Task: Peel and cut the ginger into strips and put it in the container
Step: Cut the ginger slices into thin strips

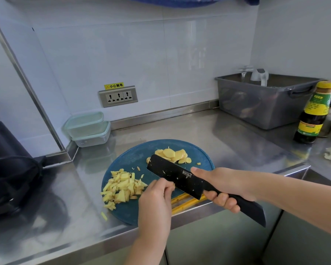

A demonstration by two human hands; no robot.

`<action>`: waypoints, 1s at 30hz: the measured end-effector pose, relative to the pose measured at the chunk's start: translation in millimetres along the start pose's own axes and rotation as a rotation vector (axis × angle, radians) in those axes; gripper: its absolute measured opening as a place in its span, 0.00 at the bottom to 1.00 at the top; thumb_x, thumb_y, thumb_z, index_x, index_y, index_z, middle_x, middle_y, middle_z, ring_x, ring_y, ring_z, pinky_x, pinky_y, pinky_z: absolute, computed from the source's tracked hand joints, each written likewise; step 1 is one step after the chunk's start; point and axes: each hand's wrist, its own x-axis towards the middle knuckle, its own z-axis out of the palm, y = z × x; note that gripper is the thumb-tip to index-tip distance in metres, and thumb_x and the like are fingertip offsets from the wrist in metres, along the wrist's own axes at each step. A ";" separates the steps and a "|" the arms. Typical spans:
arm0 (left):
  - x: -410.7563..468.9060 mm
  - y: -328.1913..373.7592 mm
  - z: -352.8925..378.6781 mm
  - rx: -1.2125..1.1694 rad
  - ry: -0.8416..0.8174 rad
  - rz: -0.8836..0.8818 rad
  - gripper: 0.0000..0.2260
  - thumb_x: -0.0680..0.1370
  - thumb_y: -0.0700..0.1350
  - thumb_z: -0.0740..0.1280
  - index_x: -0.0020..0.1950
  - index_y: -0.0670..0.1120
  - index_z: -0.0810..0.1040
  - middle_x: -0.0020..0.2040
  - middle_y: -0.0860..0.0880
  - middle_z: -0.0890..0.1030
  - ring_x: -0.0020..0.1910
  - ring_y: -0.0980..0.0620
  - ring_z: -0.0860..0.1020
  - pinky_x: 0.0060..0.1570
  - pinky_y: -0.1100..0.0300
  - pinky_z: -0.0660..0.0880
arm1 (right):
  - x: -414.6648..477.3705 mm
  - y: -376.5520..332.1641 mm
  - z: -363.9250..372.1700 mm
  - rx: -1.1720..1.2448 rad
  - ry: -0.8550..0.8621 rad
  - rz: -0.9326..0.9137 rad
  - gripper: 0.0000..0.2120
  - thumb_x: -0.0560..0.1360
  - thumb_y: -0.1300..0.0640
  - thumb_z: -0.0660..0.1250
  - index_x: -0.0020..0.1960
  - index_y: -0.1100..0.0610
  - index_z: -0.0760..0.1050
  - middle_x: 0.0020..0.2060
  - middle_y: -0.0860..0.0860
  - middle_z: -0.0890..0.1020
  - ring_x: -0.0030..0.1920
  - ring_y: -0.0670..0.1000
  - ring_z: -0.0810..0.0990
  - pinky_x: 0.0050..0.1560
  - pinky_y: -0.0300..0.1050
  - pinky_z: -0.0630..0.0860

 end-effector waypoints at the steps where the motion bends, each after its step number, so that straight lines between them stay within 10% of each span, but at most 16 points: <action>1: 0.1 -0.3 0.2 -0.002 -0.002 -0.004 0.11 0.67 0.33 0.76 0.39 0.47 0.80 0.35 0.56 0.79 0.33 0.60 0.77 0.30 0.71 0.71 | -0.1 -0.1 0.9 0.001 0.002 0.003 0.33 0.74 0.27 0.48 0.27 0.53 0.62 0.22 0.48 0.61 0.20 0.47 0.58 0.22 0.36 0.59; 30: 2.8 -1.8 1.9 0.006 -0.033 -0.007 0.11 0.65 0.32 0.77 0.38 0.46 0.80 0.34 0.56 0.78 0.30 0.58 0.76 0.29 0.73 0.69 | 6.6 -9.8 1.5 -0.023 -0.017 0.074 0.32 0.74 0.27 0.47 0.29 0.53 0.61 0.20 0.47 0.62 0.18 0.46 0.60 0.21 0.34 0.60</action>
